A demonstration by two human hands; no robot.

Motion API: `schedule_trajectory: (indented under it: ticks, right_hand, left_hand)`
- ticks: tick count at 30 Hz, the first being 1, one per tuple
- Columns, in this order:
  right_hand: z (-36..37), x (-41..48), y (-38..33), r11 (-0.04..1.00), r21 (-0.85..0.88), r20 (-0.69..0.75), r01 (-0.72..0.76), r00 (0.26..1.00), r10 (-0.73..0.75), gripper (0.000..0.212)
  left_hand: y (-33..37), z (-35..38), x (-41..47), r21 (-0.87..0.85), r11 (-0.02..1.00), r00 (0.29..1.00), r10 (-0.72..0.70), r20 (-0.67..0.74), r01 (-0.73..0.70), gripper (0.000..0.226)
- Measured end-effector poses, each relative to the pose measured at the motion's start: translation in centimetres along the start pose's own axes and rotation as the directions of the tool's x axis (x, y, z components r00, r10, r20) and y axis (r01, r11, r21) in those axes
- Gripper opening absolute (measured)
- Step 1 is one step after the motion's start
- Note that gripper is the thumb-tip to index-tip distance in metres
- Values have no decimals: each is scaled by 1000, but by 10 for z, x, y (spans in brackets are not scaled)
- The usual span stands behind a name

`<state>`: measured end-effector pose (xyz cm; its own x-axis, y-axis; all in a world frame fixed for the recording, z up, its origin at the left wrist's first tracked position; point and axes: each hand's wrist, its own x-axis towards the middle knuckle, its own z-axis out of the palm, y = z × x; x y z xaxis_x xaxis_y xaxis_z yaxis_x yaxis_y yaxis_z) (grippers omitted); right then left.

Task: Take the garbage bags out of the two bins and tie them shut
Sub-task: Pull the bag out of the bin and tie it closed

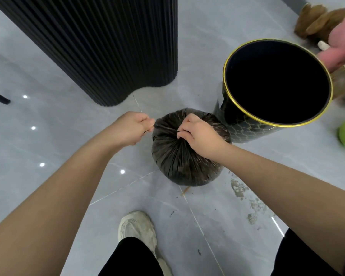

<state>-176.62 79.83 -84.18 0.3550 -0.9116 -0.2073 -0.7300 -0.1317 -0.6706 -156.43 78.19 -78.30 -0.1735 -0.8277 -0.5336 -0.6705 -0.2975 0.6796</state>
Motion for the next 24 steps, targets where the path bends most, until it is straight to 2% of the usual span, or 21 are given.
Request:
schedule_trajectory:
  ticks: [4,6,9,12,16,21,23,24]
  right_hand:
    - [-4,3,-1,987,125,-99,-101,989,114,22]
    - [-7,4,-3,975,173,-161,-141,972,169,19]
    - [-9,4,-6,949,247,-138,-195,963,234,20]
    - [-5,5,-9,870,410,-104,-273,934,342,19]
    - [-6,5,-10,700,600,-4,-388,873,487,19]
    - [-16,6,-22,291,805,289,-516,771,567,18]
    - [-18,6,-26,168,827,361,-537,734,575,20]
    - [-19,6,-28,143,830,372,-539,727,576,19]
  left_hand:
    - [-7,2,0,168,978,992,118,49,-124,32]
    - [-12,11,-1,174,972,984,143,104,-159,28]
    - [-25,37,1,256,943,973,179,149,-213,29]
    - [-34,58,3,377,880,956,249,156,-290,30]
    - [-32,68,0,409,814,910,381,161,-413,22]
    - [-40,78,-3,451,767,883,452,127,-457,25]
    - [-42,77,-2,466,761,885,448,126,-452,24]
    - [-42,75,-1,476,756,885,449,124,-450,24]
